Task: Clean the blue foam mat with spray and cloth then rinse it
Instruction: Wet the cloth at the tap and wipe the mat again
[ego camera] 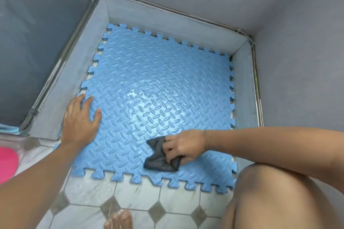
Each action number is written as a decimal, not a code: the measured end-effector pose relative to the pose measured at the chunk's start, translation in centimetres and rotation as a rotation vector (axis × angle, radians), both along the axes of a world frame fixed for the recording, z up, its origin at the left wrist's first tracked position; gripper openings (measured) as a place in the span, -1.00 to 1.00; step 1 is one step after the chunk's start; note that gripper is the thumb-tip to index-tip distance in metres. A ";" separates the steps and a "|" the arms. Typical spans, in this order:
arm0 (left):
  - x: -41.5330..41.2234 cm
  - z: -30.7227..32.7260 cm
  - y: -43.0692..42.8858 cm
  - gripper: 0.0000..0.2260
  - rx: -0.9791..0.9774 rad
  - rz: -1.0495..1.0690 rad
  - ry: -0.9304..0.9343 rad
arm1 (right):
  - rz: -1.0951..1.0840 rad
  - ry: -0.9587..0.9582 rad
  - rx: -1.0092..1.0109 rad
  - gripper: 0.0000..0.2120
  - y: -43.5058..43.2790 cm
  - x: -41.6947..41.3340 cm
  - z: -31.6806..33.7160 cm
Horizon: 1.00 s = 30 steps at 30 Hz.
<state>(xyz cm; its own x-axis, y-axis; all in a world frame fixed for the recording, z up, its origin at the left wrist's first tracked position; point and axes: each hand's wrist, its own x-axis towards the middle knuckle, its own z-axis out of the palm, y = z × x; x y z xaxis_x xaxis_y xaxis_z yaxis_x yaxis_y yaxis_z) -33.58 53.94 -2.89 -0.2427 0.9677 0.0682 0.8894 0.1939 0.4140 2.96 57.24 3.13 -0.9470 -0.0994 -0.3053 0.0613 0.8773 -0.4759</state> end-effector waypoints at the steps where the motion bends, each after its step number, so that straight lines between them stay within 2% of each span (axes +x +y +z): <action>1: 0.0 0.0 0.0 -0.57 -0.001 0.000 -0.002 | -0.102 -0.018 0.023 -0.72 1.4 0.9 0.0; 4: 0.1 0.1 0.0 -0.57 0.004 0.006 -0.005 | -0.654 -0.048 0.154 -0.74 6.1 4.6 0.3; 7: 0.0 0.0 0.0 -0.58 0.011 0.004 -0.009 | -1.192 -0.221 0.343 -0.73 9.7 9.7 0.0; 9: -0.1 -0.1 0.0 -0.58 0.018 0.001 -0.015 | -1.445 -0.344 0.350 -0.77 10.9 12.4 0.3; 11: 0.0 0.0 0.1 -0.54 0.013 0.009 -0.024 | -1.555 -0.476 0.246 -0.76 10.9 13.4 1.0; 12: 0.1 0.0 0.1 -0.52 0.011 0.010 -0.029 | -1.522 -0.514 0.199 -0.75 10.5 13.3 1.5; 14: 0.1 0.1 0.0 -0.49 0.009 0.013 -0.032 | -1.308 -0.502 0.195 -0.76 9.0 11.8 2.6; 16: 0.2 0.2 -0.1 -0.48 0.010 0.018 -0.033 | -0.970 -0.365 0.223 -0.75 6.6 9.2 3.0; 19: 0.4 0.5 0.0 -0.47 0.015 0.020 -0.035 | -0.495 -0.162 0.136 -0.70 3.1 4.0 2.5; 22: 0.5 0.6 0.0 -0.46 0.010 0.021 -0.035 | -0.185 -0.061 0.108 -0.69 1.3 -0.9 1.0; 24: 0.4 0.6 -0.1 -0.46 0.007 0.021 -0.039 | -0.143 -0.053 0.103 -0.67 1.2 -2.5 0.4; 26: 0.4 0.6 0.0 -0.46 0.008 0.018 -0.040 | -0.221 -0.066 0.088 -0.65 2.4 -2.5 0.4; 28: 0.5 0.6 -0.1 -0.47 0.009 0.018 -0.040 | -0.402 -0.039 0.055 -0.69 4.3 -1.0 0.4; 30: 0.3 0.5 -0.1 -0.47 0.001 0.016 -0.038 | -0.689 -0.003 0.052 -0.71 6.6 1.7 0.2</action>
<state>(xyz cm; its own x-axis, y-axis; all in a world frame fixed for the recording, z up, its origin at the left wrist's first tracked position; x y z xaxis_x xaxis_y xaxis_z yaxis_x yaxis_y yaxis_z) -33.23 53.82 -2.38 -0.2608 0.9635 0.0600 0.8698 0.2075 0.4476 4.65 63.87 3.30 -0.7884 0.5393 -0.2959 0.6139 0.6599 -0.4331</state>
